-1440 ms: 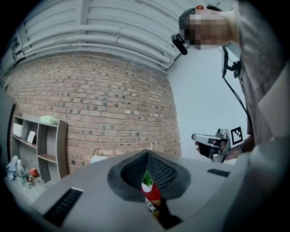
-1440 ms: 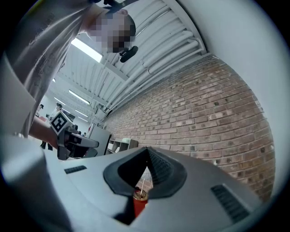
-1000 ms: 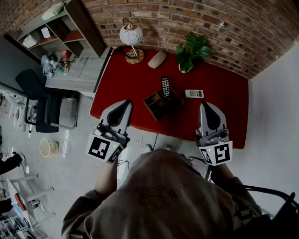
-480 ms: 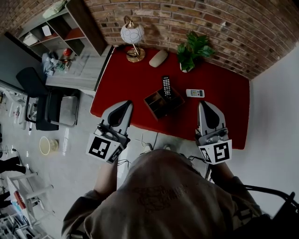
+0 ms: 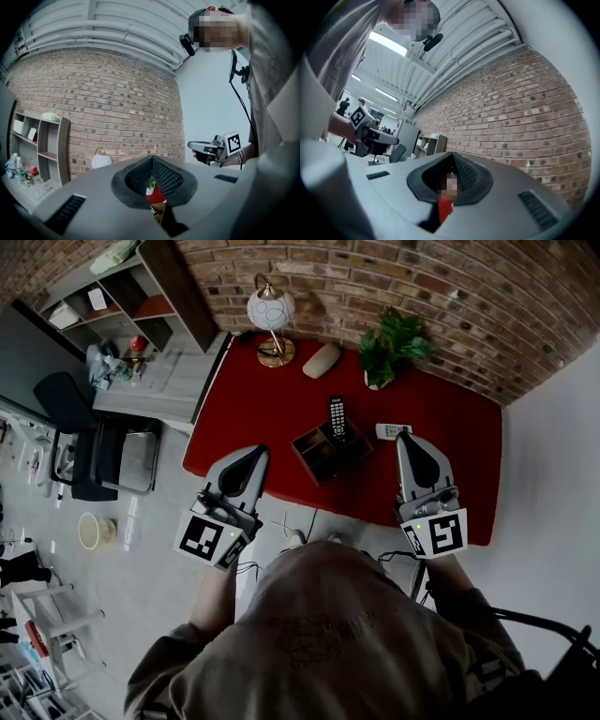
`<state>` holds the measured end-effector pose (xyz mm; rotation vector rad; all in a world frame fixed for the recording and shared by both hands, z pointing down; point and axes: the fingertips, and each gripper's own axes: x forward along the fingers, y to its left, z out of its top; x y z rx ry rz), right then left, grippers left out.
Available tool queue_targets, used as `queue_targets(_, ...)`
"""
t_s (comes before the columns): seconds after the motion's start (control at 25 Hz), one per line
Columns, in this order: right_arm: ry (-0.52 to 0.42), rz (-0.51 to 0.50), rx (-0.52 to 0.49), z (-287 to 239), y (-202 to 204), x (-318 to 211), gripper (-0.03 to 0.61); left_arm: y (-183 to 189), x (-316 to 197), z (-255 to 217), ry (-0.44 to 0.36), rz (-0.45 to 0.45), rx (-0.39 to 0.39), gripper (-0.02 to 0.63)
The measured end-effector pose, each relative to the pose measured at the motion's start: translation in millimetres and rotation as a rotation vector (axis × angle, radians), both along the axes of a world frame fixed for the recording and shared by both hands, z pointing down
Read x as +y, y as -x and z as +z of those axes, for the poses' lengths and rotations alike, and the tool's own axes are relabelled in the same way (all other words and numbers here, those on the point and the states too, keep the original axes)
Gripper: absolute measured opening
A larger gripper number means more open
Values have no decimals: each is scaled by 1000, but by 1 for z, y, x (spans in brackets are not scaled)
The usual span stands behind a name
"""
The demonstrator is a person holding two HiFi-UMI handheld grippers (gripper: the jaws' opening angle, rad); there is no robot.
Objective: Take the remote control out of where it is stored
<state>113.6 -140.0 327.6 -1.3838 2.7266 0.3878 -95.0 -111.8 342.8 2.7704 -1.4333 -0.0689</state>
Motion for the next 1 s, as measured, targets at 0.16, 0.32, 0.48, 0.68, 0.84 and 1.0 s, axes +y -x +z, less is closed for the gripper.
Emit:
queue_targets(0.16, 21, -47, 36, 3, 9, -17, 14, 0, 0, 1, 3, 5, -2, 11)
queue_targets(0.32, 55, -102, 90, 9, 22, -33, 15, -3, 1, 6, 16, 17, -1, 11)
queue_targets(0.48, 79, -109, 131, 16, 34, -50, 17, -8, 3, 11, 32, 31, 2, 11)
queue_targets(0.68, 155, -162, 144, 36, 50, -72, 94, -10, 4, 16, 47, 40, 3, 11)
queue_targets(0.84, 225, -191, 182, 58, 61, -90, 164, -6, 3, 18, 55, 33, 4, 11)
queue_targets(1.0, 268, -220, 248, 81, 74, -102, 204, -3, 0, 20, 66, 31, 3, 11)
